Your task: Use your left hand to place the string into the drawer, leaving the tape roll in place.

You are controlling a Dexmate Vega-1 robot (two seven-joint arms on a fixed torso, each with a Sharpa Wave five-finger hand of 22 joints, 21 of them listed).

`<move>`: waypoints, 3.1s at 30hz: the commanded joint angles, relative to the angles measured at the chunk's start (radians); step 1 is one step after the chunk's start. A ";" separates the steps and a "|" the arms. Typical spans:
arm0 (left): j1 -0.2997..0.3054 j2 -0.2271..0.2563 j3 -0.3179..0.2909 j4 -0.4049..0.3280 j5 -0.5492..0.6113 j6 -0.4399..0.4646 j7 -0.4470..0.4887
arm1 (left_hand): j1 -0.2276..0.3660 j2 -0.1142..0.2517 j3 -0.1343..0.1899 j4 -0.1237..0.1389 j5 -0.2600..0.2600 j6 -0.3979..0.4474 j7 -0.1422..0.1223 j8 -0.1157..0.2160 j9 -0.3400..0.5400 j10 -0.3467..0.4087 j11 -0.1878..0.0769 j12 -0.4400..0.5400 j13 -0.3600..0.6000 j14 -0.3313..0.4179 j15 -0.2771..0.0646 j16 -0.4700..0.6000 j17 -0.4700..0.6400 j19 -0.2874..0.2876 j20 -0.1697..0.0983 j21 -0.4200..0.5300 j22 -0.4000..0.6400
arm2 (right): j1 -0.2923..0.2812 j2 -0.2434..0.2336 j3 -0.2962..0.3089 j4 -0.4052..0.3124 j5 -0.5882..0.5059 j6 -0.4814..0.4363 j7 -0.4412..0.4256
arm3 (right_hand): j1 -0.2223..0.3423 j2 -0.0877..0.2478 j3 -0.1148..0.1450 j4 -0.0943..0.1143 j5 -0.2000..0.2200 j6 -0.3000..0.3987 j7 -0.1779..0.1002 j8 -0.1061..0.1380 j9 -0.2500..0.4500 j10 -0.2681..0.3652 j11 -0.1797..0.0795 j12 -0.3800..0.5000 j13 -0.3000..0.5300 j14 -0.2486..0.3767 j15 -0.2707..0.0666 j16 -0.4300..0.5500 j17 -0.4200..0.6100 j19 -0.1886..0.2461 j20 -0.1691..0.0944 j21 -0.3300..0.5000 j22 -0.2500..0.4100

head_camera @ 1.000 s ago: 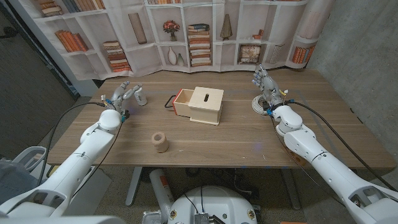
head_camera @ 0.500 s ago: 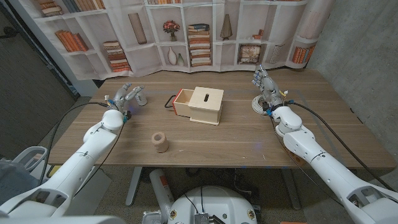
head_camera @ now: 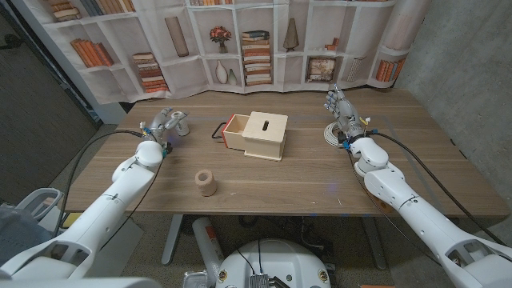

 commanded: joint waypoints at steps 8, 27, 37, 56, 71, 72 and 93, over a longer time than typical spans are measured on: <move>-0.003 -0.010 0.014 -0.008 0.020 0.054 0.014 | 0.047 0.010 0.008 -0.019 0.003 0.034 0.000 0.005 0.003 0.026 0.001 0.005 0.002 0.030 -0.004 0.007 0.003 0.073 0.061 0.025 0.002 | 0.002 0.006 0.000 0.019 0.003 0.014 0.009 | -0.004 0.005 -0.002 -0.004 0.001 0.010 -0.002 0.001 0.006 0.010 0.002 -0.001 0.005 0.013 0.002 -0.001 0.004 0.010 0.001 -0.005 0.004; -0.041 -0.027 0.041 0.005 0.056 0.112 0.031 | 0.201 0.049 0.049 -0.065 -0.022 0.216 -0.044 0.045 0.004 0.206 -0.062 0.033 0.002 0.192 -0.066 0.028 0.004 0.287 0.097 0.068 0.002 | 0.015 0.019 -0.002 0.048 0.005 0.021 0.013 | -0.005 0.006 -0.004 -0.005 0.002 0.013 -0.006 0.001 0.006 0.010 -0.001 -0.003 0.005 0.019 -0.001 -0.001 0.004 0.015 0.002 -0.011 0.005; -0.040 -0.031 0.041 -0.002 0.061 0.121 0.039 | 0.245 0.071 0.066 -0.065 -0.040 0.293 -0.058 0.063 0.004 0.274 -0.084 0.036 0.002 0.270 -0.089 0.041 0.006 0.355 0.079 0.084 0.004 | 0.017 0.023 -0.003 0.059 0.007 0.025 0.017 | -0.006 0.007 -0.005 -0.006 0.002 0.014 -0.005 0.001 0.006 0.011 0.000 -0.004 0.005 0.020 -0.001 -0.001 0.004 0.017 0.003 -0.015 0.005; -0.021 -0.031 0.040 -0.053 0.092 0.161 0.079 | 0.350 0.128 0.121 -0.077 -0.086 0.386 -0.089 0.082 0.002 0.369 -0.127 0.029 0.003 0.353 -0.107 0.039 0.005 0.346 0.012 0.069 0.009 | 0.017 0.018 -0.004 0.061 0.016 0.018 0.034 | -0.008 0.007 -0.006 -0.006 0.003 0.015 -0.005 0.001 0.006 0.015 0.002 -0.004 0.006 0.021 0.001 -0.002 0.004 0.021 0.003 -0.021 0.005; -0.002 -0.056 0.017 -0.052 0.066 0.093 0.115 | 0.393 0.141 0.144 -0.069 -0.144 0.455 -0.072 0.093 0.001 0.442 -0.118 0.024 0.004 0.429 -0.113 0.039 0.004 0.424 -0.078 0.094 0.010 | -0.002 0.006 0.003 0.032 0.010 0.022 0.021 | -0.009 0.009 -0.007 -0.007 0.003 0.017 -0.005 0.001 0.006 0.016 0.002 -0.006 0.006 0.021 0.000 -0.003 0.005 0.023 0.003 -0.026 0.006; 0.003 -0.066 0.007 -0.051 0.053 0.080 0.123 | 0.394 0.141 0.144 -0.068 -0.147 0.455 -0.070 0.092 0.001 0.444 -0.118 0.023 0.004 0.430 -0.113 0.038 0.004 0.427 -0.083 0.095 0.010 | -0.002 0.006 0.003 0.031 0.011 0.021 0.021 | -0.009 0.009 -0.007 -0.007 0.003 0.017 -0.005 0.001 0.006 0.017 0.003 -0.005 0.006 0.022 0.000 -0.003 0.005 0.023 0.004 -0.026 0.006; 0.018 -0.108 -0.042 -0.020 -0.076 -0.051 0.056 | 0.392 0.142 0.145 -0.056 -0.180 0.504 -0.067 0.099 0.000 0.492 -0.120 0.022 0.004 0.469 -0.112 0.037 0.005 0.442 -0.095 0.099 0.009 | -0.008 -0.008 0.003 -0.002 0.002 0.003 0.007 | -0.010 0.010 -0.009 -0.008 0.003 0.020 -0.003 0.002 0.006 0.019 0.003 -0.006 0.006 0.024 0.000 -0.003 0.005 0.027 0.003 -0.032 0.006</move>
